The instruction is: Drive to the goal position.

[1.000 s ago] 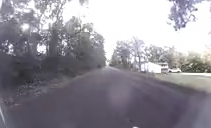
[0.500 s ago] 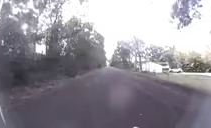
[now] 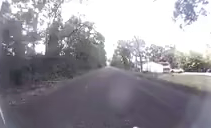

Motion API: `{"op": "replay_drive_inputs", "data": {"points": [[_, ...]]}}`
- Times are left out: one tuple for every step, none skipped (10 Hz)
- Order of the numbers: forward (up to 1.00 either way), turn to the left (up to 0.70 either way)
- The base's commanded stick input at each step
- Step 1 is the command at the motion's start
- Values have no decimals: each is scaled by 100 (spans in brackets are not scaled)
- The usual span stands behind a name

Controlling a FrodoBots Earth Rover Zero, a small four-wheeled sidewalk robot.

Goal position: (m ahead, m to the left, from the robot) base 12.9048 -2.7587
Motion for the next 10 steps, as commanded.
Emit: {"op": "replay_drive_inputs", "data": {"points": [[70,15],[70,6],[70,0],[70,0],[70,0],[70,0],[70,0],[70,0],[70,0],[70,0]]}}
